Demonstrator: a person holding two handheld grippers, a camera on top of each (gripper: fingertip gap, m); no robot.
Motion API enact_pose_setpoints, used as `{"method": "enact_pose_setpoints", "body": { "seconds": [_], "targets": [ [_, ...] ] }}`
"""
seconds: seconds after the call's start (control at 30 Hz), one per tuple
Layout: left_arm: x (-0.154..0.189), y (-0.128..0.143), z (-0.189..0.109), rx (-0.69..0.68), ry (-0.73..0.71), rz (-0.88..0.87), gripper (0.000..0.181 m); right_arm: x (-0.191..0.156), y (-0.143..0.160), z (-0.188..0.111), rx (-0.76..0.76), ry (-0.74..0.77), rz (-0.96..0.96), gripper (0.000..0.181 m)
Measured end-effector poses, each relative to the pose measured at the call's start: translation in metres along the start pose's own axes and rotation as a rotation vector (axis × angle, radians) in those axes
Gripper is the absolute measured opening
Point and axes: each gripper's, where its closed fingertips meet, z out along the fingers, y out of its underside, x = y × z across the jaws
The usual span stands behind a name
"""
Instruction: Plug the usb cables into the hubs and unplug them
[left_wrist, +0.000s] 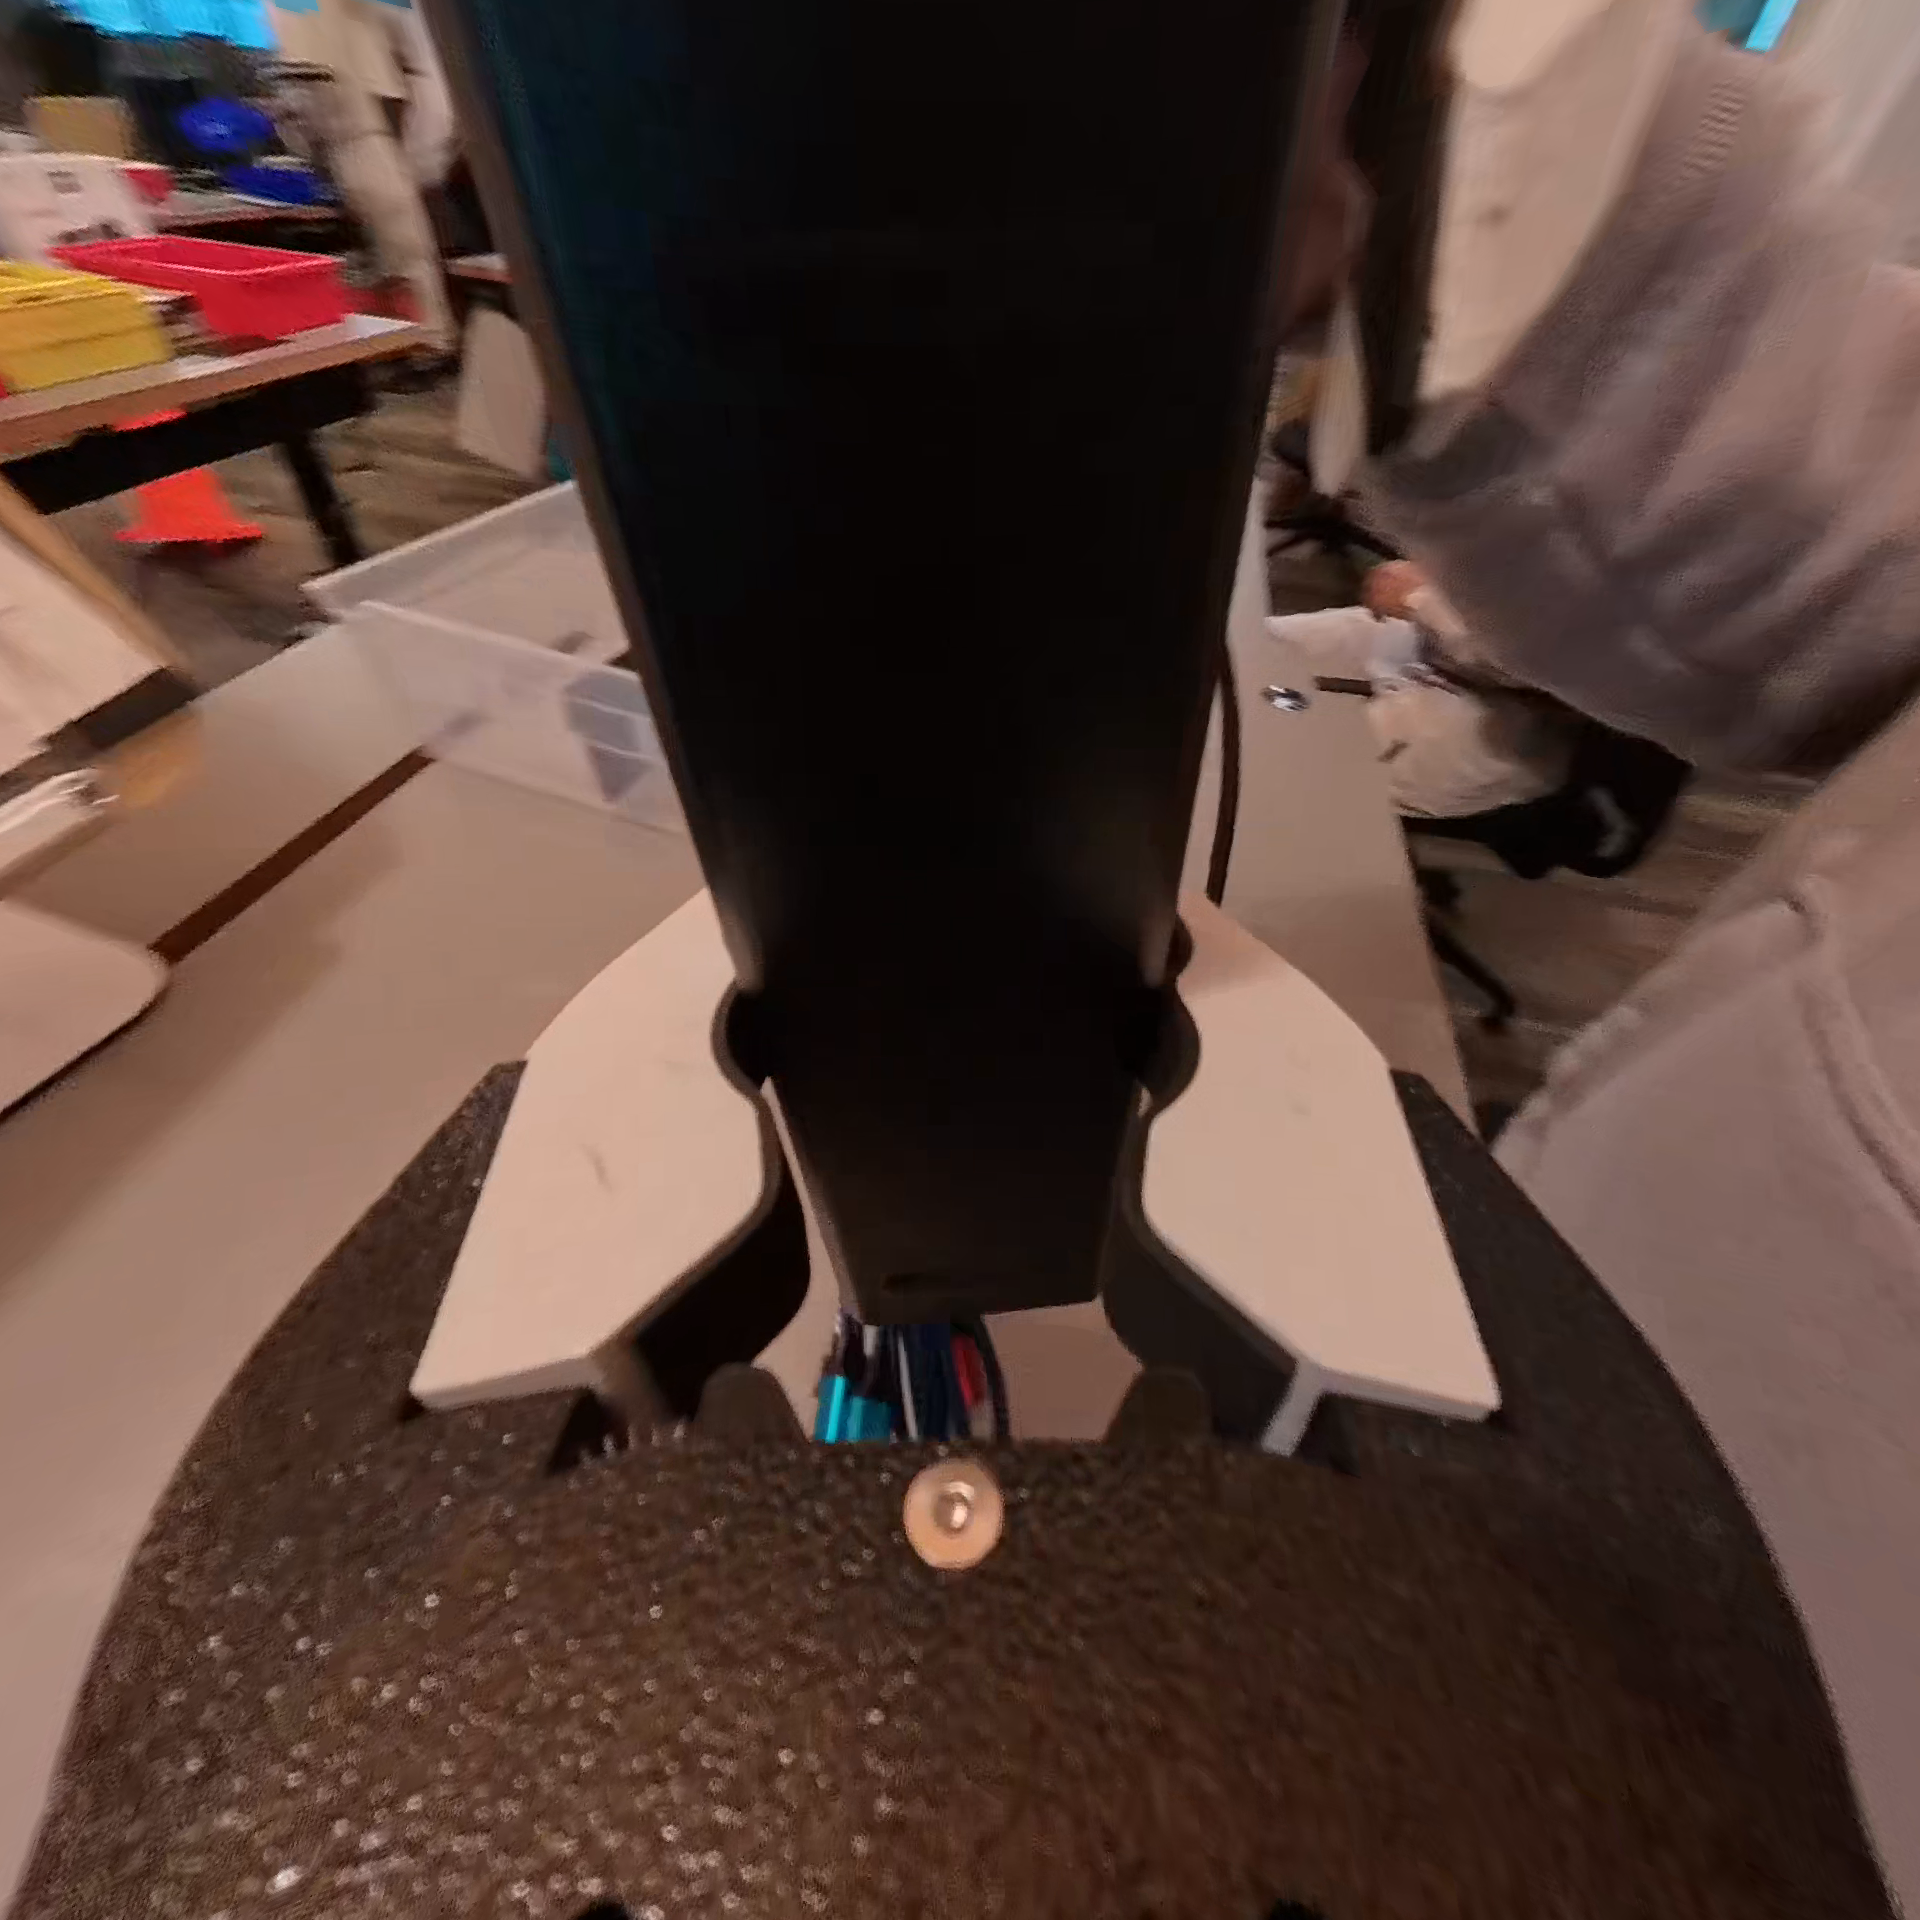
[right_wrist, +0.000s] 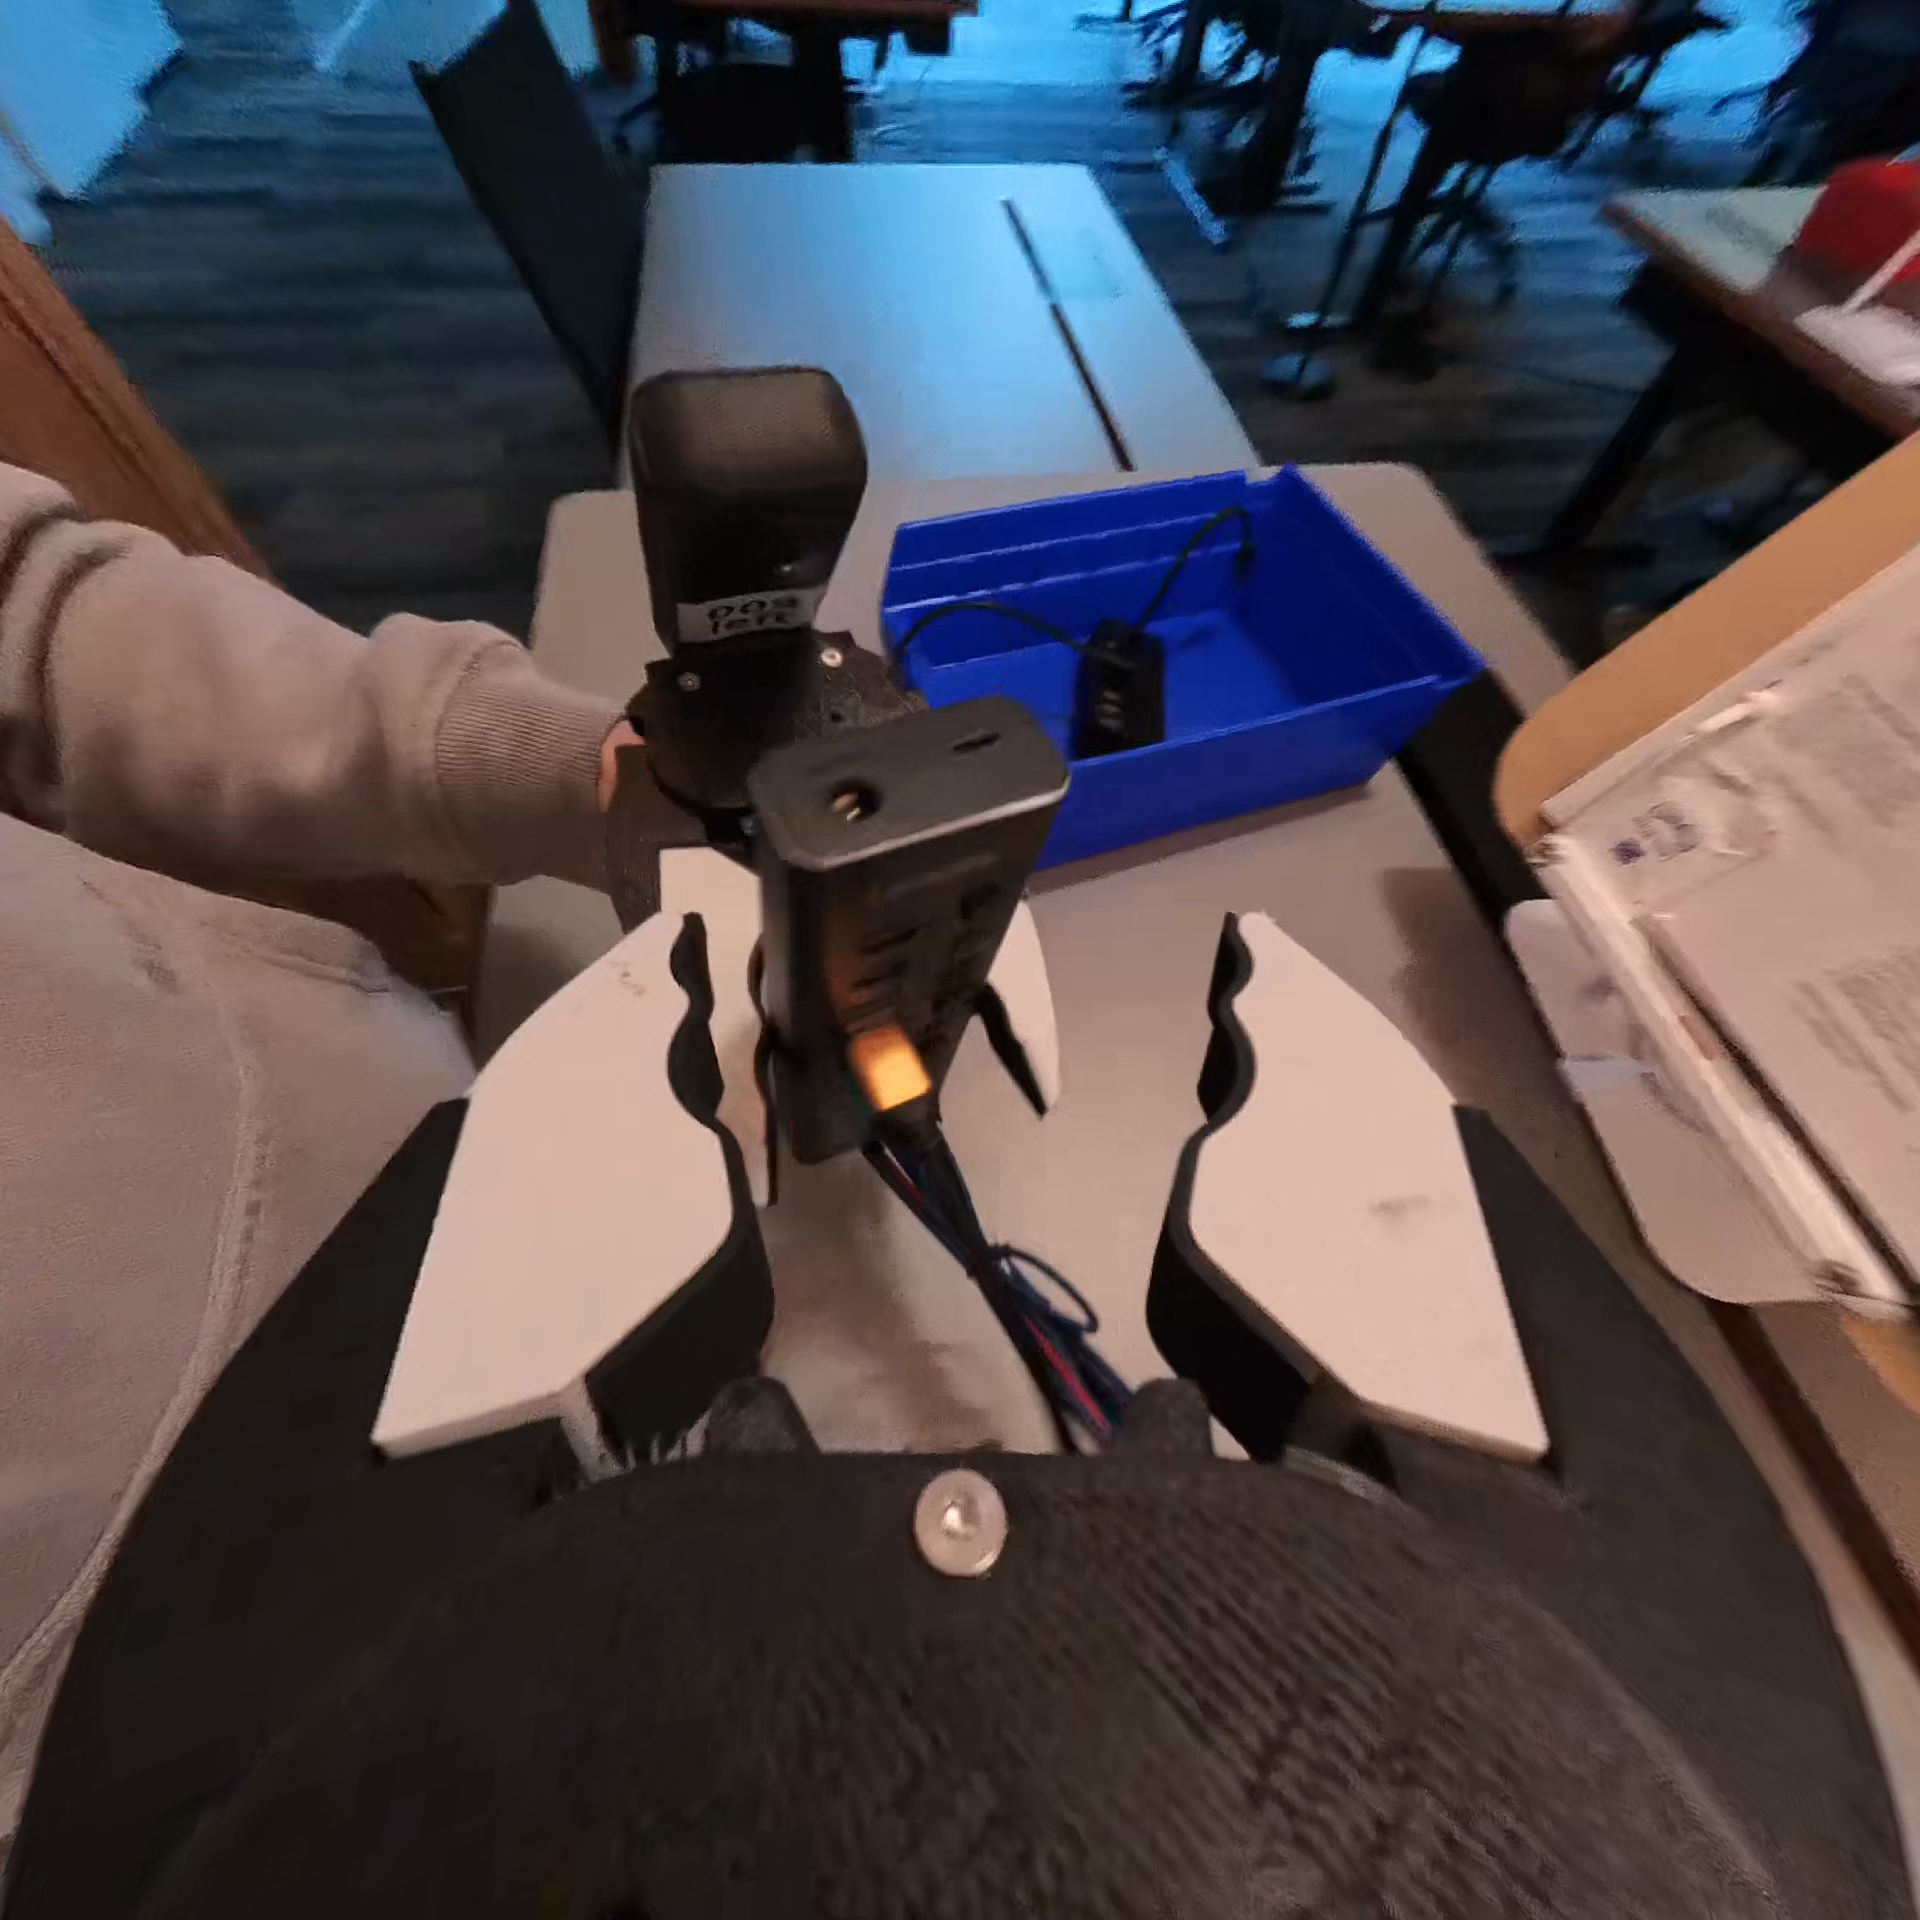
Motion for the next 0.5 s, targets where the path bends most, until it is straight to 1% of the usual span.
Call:
{"method": "enact_pose_setpoints", "body": {
  "seconds": [0.03,0.07,0.13,0.23,0.3,0.33,0.37,0.4,0.43,0.47,0.5],
  "targets": [
    [0.006,0.001,0.002,-0.006,0.036,0.013,0.071,-0.005,-0.001,0.005,0.005,-0.076,0.024,0.092],
    [0.011,0.002,0.003,-0.013,0.062,0.028,0.071,-0.015,-0.005,0.010,0.024,-0.168,0.031,0.087],
    [0.015,0.006,0.004,-0.049,0.080,0.043,0.070,-0.031,-0.003,0.019,0.017,-0.289,0.012,0.069],
    [0.012,0.010,-0.001,-0.072,0.065,0.025,0.071,-0.030,-0.002,0.027,-0.013,-0.280,0.013,0.067],
    [0.007,0.009,-0.005,-0.081,0.031,-0.022,0.071,-0.020,-0.003,0.030,-0.018,-0.241,0.078,0.063],
    [0.005,0.005,-0.007,-0.073,0.013,-0.038,0.077,-0.016,-0.001,0.032,-0.043,-0.229,0.120,0.063],
    [0.003,-0.001,-0.007,-0.065,-0.010,-0.046,0.089,-0.012,0.003,0.036,-0.076,-0.209,0.142,0.063],
    [0.000,-0.001,-0.008,-0.090,-0.037,-0.051,0.094,-0.009,0.007,0.040,-0.109,-0.189,0.146,0.063],
    [-0.003,0.003,-0.008,-0.135,-0.053,-0.043,0.089,-0.009,0.009,0.042,-0.127,-0.183,0.128,0.063],
    [-0.005,0.005,-0.008,-0.149,-0.058,-0.030,0.082,-0.010,0.009,0.044,-0.135,-0.185,0.111,0.063],
    [-0.006,0.005,-0.007,-0.139,-0.056,-0.039,0.079,-0.011,0.007,0.046,-0.134,-0.182,0.109,0.063]
  ]
}}
